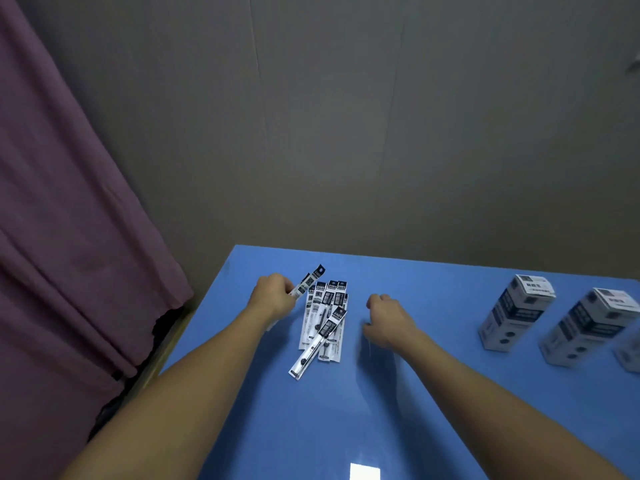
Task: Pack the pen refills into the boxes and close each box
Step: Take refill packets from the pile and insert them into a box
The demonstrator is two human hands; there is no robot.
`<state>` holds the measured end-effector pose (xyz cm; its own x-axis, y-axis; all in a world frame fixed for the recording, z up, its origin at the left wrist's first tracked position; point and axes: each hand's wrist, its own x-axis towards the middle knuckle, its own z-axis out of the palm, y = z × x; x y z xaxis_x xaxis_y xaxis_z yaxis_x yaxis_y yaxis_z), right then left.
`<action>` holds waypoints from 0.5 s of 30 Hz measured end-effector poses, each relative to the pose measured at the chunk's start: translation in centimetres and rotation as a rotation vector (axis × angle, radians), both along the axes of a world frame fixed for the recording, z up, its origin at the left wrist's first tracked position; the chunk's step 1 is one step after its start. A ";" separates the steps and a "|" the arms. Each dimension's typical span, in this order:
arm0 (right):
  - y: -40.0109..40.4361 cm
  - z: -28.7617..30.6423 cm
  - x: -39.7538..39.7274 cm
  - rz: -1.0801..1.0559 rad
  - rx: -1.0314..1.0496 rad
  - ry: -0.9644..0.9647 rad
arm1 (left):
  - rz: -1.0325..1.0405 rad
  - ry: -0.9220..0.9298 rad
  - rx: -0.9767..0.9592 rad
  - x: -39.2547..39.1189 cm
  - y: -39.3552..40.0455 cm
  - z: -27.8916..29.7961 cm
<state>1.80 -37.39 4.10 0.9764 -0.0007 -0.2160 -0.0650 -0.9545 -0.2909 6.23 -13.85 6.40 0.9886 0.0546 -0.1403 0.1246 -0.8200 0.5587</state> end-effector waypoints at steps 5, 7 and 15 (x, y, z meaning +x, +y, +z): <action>-2.0 -0.5 -3.1 -0.129 0.024 -0.007 | -0.324 -0.019 0.046 0.7 -4.0 0.2; -3.3 -0.6 -4.9 -0.176 0.020 -0.016 | -0.457 -0.022 0.043 0.7 -6.0 0.1; -10.4 0.6 -14.1 -0.472 -0.039 -0.017 | -0.899 -0.012 0.106 -2.8 -14.6 -1.0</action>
